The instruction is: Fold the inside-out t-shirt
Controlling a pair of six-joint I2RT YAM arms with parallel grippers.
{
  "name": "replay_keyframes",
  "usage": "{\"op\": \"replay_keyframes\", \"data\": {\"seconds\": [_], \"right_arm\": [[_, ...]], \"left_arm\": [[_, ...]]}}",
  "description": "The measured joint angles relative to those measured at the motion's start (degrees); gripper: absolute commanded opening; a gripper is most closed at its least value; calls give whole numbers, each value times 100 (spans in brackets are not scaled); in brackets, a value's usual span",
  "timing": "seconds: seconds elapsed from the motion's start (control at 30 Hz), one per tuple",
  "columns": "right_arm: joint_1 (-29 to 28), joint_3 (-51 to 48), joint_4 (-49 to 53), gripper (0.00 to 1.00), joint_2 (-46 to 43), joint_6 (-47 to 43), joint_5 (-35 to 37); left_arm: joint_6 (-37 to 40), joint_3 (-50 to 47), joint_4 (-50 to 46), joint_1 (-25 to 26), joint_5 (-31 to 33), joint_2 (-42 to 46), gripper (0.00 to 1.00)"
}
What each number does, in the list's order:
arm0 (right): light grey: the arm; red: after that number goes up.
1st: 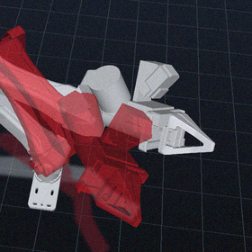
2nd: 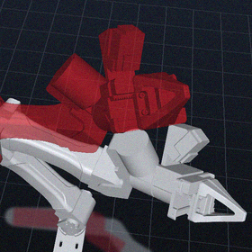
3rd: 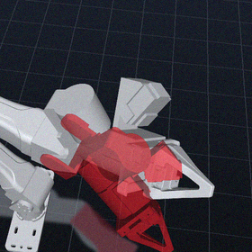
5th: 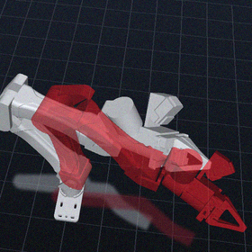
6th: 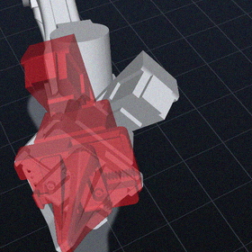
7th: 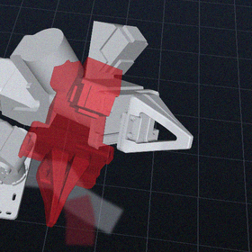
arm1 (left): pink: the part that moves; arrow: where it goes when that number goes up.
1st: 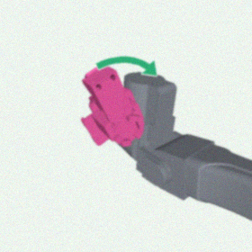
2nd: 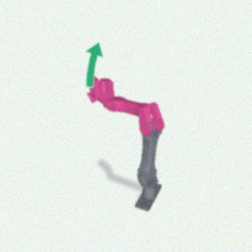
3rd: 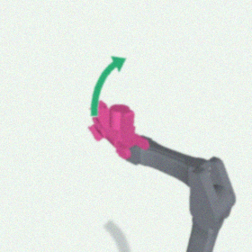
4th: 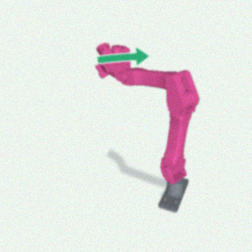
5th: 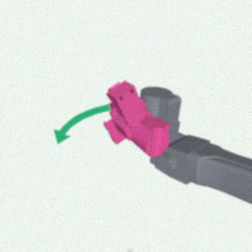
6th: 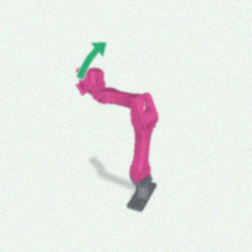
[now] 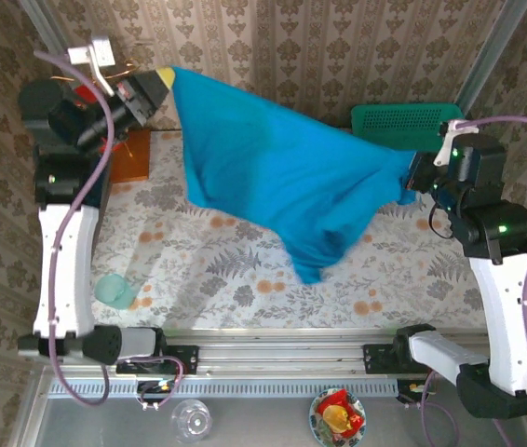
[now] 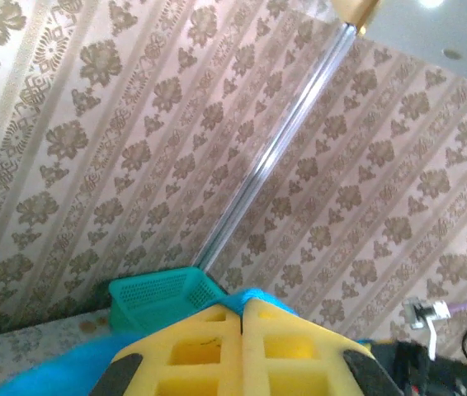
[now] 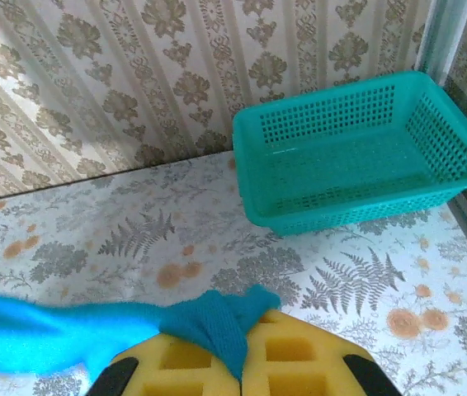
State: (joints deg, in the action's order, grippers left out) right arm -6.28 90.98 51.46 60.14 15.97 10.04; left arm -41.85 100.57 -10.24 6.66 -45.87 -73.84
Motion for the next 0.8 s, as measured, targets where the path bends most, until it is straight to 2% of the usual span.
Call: {"op": "replay_keyframes", "data": {"seconds": [0.13, 0.2, 0.33, 0.53, 0.67, 0.8], "right_arm": [[2, 527, 76, 0, -299, -225, 855], [2, 719, -44, 0, -555, -304, 1019], [-13, 787, -181, 0, -879, -380, 846], [-11, 326, -334, 0, -876, -380, 813], [-9, 304, -369, 0, -935, -380, 573], [-7, 334, -350, 0, -1034, -374, -4]], "left_arm": [[133, -922, -262, -59, 63, 179, 0], [-4, -1338, -275, -199, 22, -11, 0], [-175, -1478, -363, -299, -175, -192, 0], [-186, -1255, 39, -476, -111, 634, 0], [-4, -1060, 9, -538, 103, 1154, 0], [468, -728, -546, -568, 684, 1320, 0]]}}
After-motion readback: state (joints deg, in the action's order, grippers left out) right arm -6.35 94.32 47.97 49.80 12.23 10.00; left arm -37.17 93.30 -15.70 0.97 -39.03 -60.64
